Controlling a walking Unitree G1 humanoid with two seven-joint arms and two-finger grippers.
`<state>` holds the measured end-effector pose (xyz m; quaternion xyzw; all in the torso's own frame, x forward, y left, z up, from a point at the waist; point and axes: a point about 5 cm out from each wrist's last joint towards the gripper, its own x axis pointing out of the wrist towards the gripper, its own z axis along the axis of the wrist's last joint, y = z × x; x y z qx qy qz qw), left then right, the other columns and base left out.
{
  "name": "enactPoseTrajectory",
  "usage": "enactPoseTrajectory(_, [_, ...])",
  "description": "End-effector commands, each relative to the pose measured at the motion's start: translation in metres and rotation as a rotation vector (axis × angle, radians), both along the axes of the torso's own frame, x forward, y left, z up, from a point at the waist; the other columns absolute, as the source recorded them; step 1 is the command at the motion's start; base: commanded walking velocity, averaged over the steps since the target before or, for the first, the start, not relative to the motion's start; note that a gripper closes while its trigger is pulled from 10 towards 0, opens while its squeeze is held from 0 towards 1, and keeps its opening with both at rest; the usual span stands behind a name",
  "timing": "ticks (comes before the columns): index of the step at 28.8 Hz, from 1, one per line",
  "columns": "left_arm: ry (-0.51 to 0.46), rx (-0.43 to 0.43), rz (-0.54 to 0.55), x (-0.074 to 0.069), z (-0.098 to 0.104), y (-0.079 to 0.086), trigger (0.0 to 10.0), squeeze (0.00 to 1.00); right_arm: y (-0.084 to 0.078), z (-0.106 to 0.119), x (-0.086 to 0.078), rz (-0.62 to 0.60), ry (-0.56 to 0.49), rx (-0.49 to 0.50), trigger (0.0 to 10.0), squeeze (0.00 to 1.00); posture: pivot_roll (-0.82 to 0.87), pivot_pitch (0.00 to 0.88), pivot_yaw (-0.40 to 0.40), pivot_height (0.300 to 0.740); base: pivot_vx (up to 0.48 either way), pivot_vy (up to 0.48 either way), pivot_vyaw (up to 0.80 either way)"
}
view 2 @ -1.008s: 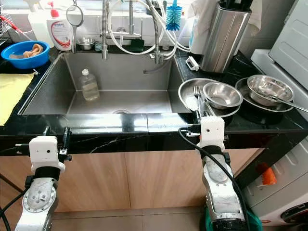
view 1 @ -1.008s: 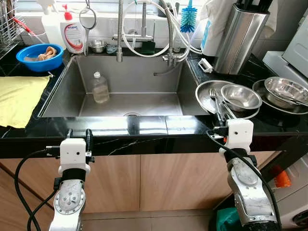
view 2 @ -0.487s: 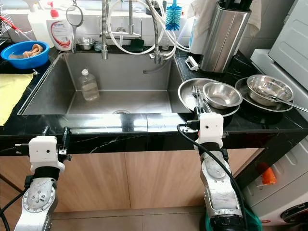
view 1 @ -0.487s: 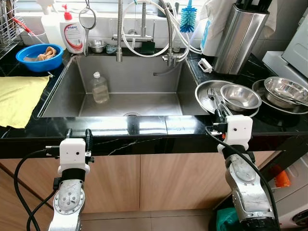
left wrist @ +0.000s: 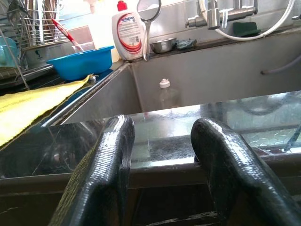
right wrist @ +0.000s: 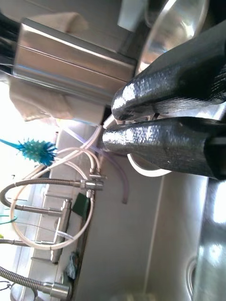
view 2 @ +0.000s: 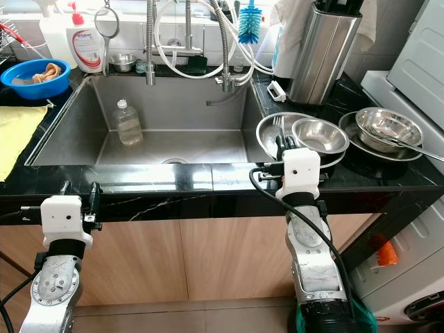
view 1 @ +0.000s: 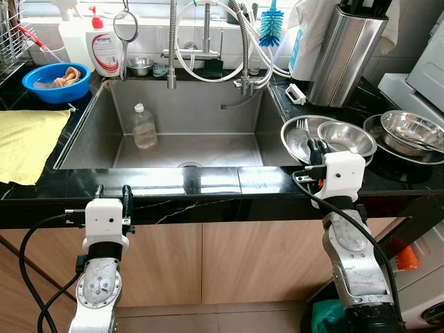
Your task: Kitchen organization
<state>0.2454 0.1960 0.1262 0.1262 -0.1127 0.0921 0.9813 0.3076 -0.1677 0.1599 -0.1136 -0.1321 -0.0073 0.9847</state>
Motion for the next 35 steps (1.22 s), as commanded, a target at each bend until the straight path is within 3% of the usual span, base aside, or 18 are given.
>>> enactPoseTrajectory(1, [0.009, 0.005, 0.001, 0.002, -0.001, 0.000, 10.0, 0.00, 0.004, 0.015, 0.001, 0.013, -0.070, -0.025, 0.0, 0.00, -0.04, 0.006, -0.067, 0.740, 0.000, 0.000, 0.00])
enactPoseTrajectory(6, [0.009, 0.004, 0.001, 0.002, -0.001, 0.000, 10.0, 0.00, 0.006, 0.017, 0.002, 0.016, -0.075, -0.019, 0.0, 0.00, -0.04, 0.008, -0.067, 0.740, 0.000, 0.000, 0.00])
enactPoseTrajectory(7, [0.009, 0.004, 0.002, 0.002, -0.001, 0.000, 10.0, 0.00, 0.006, 0.017, 0.002, 0.015, -0.078, -0.019, 1.9, 0.00, -0.04, 0.010, -0.068, 0.740, 0.000, 0.000, 0.00])
enactPoseTrajectory(8, [0.009, 0.004, 0.002, 0.002, -0.001, 0.000, 10.0, 0.00, 0.006, 0.017, 0.002, 0.015, -0.078, -0.019, 1.9, 0.00, -0.04, 0.010, -0.068, 0.740, 0.000, 0.000, 0.00])
enactPoseTrajectory(9, [0.009, 0.004, 0.003, 0.003, -0.001, 0.000, 10.0, 0.00, 0.006, 0.017, 0.002, 0.014, -0.078, -0.021, 6.4, 0.00, -0.04, 0.011, -0.067, 0.740, 0.000, 0.000, 0.00])
enactPoseTrajectory(10, [0.009, 0.003, 0.004, 0.003, -0.001, 0.000, 10.0, 0.00, 0.005, 0.019, 0.003, 0.017, -0.081, -0.023, 10.0, 0.00, -0.04, 0.013, -0.067, 0.740, 0.000, 0.000, 0.00])
enactPoseTrajectory(17, [0.008, 0.004, 0.006, 0.002, -0.001, 0.001, 10.0, 0.00, 0.018, 0.032, 0.014, 0.122, -0.106, -0.113, 10.0, 0.00, -0.05, 0.002, -0.061, 0.740, 0.000, 0.000, 0.00])
enactPoseTrajectory(20, [0.007, 0.004, 0.005, 0.002, -0.001, 0.000, 10.0, 0.00, 0.034, 0.032, 0.024, 0.266, -0.054, -0.162, 10.0, 0.00, -0.04, 0.000, -0.064, 0.740, 0.000, 0.000, 0.00])
enactPoseTrajectory(35, [0.002, 0.003, 0.005, -0.001, -0.002, -0.002, 10.0, 0.00, 0.046, 0.045, 0.047, 0.341, -0.069, -0.166, 10.0, 0.00, -0.02, 0.000, -0.069, 0.740, 0.000, 0.000, 0.00])
